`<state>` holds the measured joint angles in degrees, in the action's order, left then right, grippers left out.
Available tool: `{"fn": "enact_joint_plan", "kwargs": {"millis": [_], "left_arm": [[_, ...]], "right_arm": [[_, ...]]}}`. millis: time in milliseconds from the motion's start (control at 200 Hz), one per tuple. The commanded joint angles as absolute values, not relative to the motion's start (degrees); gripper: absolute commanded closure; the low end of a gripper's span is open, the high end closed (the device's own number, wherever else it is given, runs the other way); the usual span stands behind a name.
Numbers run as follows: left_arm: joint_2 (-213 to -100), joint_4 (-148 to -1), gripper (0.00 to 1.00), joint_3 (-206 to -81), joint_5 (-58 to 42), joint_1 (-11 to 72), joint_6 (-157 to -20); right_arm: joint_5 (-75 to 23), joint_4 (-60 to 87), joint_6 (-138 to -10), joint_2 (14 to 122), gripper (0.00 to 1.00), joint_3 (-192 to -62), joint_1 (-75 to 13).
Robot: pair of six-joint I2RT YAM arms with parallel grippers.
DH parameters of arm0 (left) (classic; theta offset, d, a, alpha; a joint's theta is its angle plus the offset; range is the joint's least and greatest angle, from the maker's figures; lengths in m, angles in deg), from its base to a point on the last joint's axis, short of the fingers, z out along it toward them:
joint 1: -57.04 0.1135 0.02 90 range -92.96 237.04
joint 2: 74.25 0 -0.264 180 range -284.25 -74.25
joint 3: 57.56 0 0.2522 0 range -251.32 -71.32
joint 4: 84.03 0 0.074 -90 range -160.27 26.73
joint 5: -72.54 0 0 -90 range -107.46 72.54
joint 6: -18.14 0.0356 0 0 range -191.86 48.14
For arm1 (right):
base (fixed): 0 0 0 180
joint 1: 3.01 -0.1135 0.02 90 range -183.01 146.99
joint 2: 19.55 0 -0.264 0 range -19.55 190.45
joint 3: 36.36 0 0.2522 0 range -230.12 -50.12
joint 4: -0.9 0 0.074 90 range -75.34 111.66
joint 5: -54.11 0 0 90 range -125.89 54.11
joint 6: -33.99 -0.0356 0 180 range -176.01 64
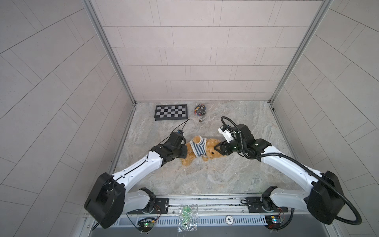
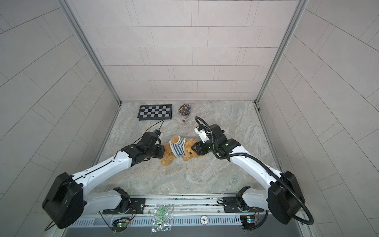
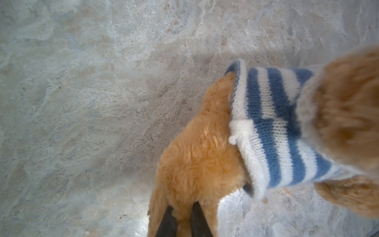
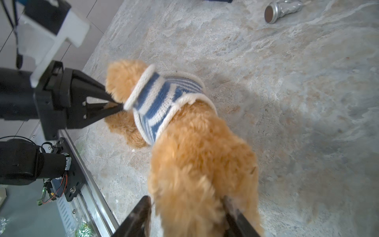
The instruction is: Dress the teddy bear
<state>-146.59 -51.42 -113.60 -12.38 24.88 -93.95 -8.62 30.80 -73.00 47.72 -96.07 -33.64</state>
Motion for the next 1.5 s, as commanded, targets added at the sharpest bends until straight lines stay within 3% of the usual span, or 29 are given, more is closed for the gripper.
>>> {"fn": "enact_joint_plan", "kwargs": {"millis": [0, 220, 861, 996, 1121, 1186, 1362, 1497], "left_arm": [[-150.0, -50.0, 0.88, -116.5, -13.1, 25.3, -89.8], [-153.8, -49.7, 0.90, -119.7, -13.9, 25.3, -86.9], [-159.5, -53.3, 0.88, -122.2, -14.1, 25.3, -82.2], [-159.2, -53.1, 0.88, -122.8, -14.3, 25.3, -82.0], [-158.1, -52.7, 0.86, -123.5, -14.0, 25.3, -82.1], [-156.5, -52.3, 0.79, -123.7, -13.8, 25.3, -82.5], [-147.5, -50.0, 0.46, -122.3, -13.0, 25.3, -86.1], [-141.0, -53.2, 0.38, -118.2, -7.9, 25.2, -93.9]], "right_arm": [[-10.7, 22.9, -73.5, 42.4, 0.42, -90.4, -33.0], [-13.2, 22.2, -72.0, 38.3, 0.41, -85.9, -32.6], [-11.6, 8.6, -69.8, 49.8, 0.41, -85.3, -31.2], [-9.8, 5.6, -69.7, 53.0, 0.56, -87.2, -31.0], [-7.3, 5.5, -69.7, 54.6, 0.84, -88.2, -31.0], [-6.6, 5.7, -70.3, 54.0, 0.92, -88.4, -31.0], [-7.0, 8.7, -71.8, 50.0, 1.00, -87.5, -31.1], [-4.5, 8.7, -74.4, 47.9, 1.00, -86.0, -31.3]]}}
